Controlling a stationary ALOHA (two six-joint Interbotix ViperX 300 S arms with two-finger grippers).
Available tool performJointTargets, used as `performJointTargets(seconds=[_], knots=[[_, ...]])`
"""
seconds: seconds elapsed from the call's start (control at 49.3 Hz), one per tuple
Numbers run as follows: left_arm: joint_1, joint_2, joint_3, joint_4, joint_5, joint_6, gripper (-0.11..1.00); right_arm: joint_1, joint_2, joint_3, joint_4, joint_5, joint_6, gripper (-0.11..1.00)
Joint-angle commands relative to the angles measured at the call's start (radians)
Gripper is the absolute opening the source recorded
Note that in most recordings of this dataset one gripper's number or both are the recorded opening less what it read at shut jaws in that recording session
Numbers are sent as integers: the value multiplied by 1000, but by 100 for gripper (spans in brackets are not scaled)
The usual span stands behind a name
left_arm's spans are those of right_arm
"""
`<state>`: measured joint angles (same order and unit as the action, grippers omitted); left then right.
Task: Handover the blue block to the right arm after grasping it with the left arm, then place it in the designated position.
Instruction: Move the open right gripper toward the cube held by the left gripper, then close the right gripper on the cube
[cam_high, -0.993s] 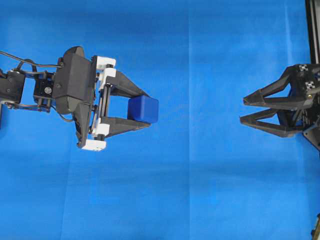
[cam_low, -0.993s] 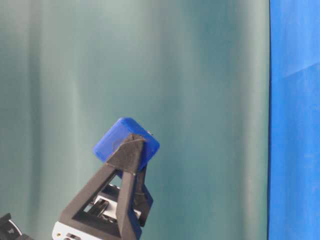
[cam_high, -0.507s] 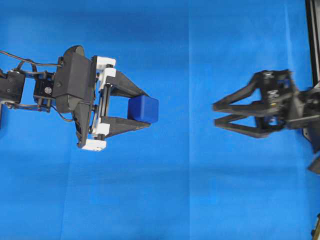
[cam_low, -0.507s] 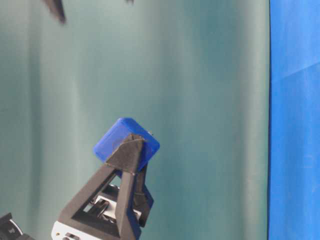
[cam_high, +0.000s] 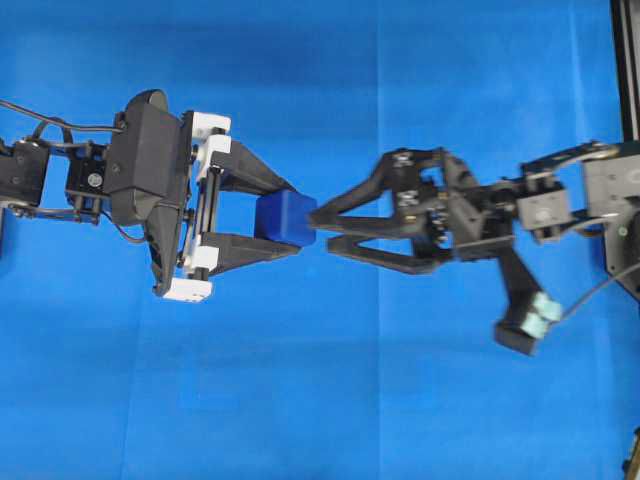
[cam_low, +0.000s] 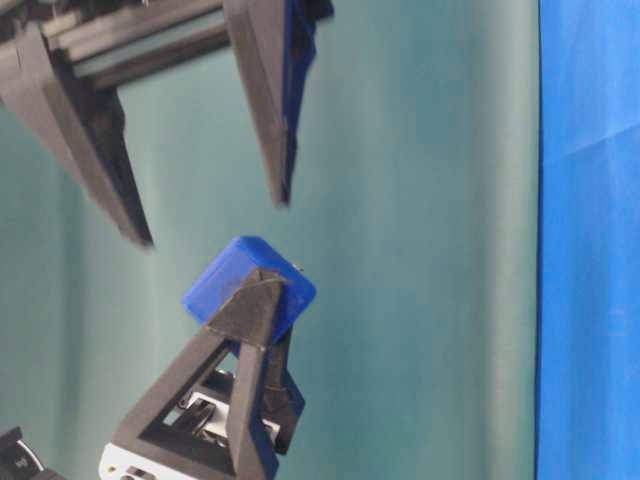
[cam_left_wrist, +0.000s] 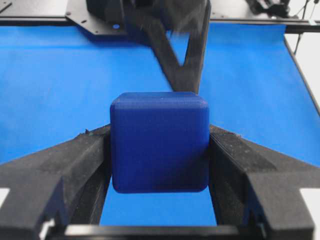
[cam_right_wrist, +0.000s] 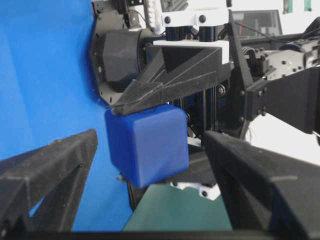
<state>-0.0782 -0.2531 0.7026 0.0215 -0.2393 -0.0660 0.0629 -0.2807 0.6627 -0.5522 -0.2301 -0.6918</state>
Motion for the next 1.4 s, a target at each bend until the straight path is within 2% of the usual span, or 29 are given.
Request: performJointTargets(seconds=[0.0, 0.345, 0.831, 0.892, 1.054, 1.378], knots=[[2, -25, -11, -3, -9, 0, 49, -8, 25, -57, 0, -3, 2, 95], [2, -26, -11, -3, -9, -2, 49, -9, 103, -141, 0, 46, 2, 95], [2, -25, -11, -5, -3, -3, 49, -9, 104, -147, 0, 64, 3, 94], [-3, -25, -11, -3, -5, -3, 49, -9, 104, -152, 0, 84, 5, 89], [-12, -25, -9, -3, -2, -2, 49, -9, 103, -167, 5, 107, 11, 51], [-14, -25, -12, -3, 0, 0, 49, -9, 103, -167, 8, 110, 14, 51]])
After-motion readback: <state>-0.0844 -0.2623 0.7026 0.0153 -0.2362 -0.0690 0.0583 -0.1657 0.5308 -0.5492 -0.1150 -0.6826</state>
